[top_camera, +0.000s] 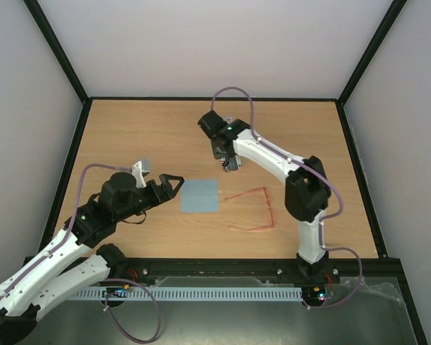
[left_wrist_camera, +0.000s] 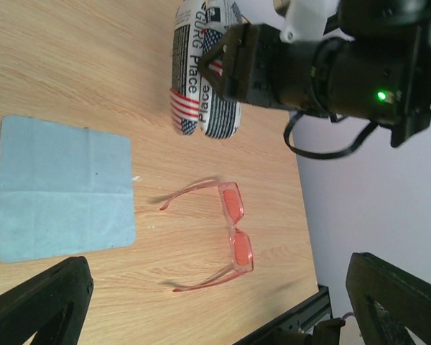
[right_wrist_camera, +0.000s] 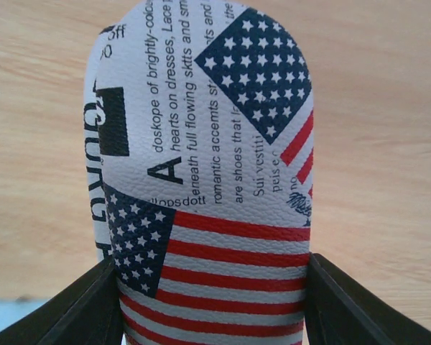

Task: Organize the sunglasses
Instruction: Place the sunglasses case at the center of the board.

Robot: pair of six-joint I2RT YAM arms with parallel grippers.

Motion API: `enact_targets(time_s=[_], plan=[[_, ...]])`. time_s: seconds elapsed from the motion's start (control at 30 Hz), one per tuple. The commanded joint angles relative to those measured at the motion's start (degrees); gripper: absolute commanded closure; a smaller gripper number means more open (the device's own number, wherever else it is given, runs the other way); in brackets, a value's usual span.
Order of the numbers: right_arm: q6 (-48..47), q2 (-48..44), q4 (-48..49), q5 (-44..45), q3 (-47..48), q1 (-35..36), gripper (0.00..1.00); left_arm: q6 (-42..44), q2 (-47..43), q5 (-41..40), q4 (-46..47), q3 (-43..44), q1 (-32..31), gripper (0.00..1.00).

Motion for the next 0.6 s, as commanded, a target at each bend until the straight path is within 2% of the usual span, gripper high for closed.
enact_targets(time_s=[0.0,0.07,0.2,0.57], plan=[[-1.3,7.9,-13.6,21.5,9.8,3.1,0.58,1.5,0.1,2.1,2.4,-2.0,0.4,0.00],[-0.7,11.6,-17.6,25.9,13.5,4.5,0.54,1.8,-0.2,2.4,2.7,-2.7,0.6,0.00],[0.2,17.8,-21.9,29.0,18.3,5.5,0.51,2.3,-1.3,3.1,2.7,-3.7,0.9,0.01],[1.2,23.1,-22.0,29.8,19.1,6.1,0.48,3.0,-4.3,3.2,1.4,-4.4,1.3,0.00]])
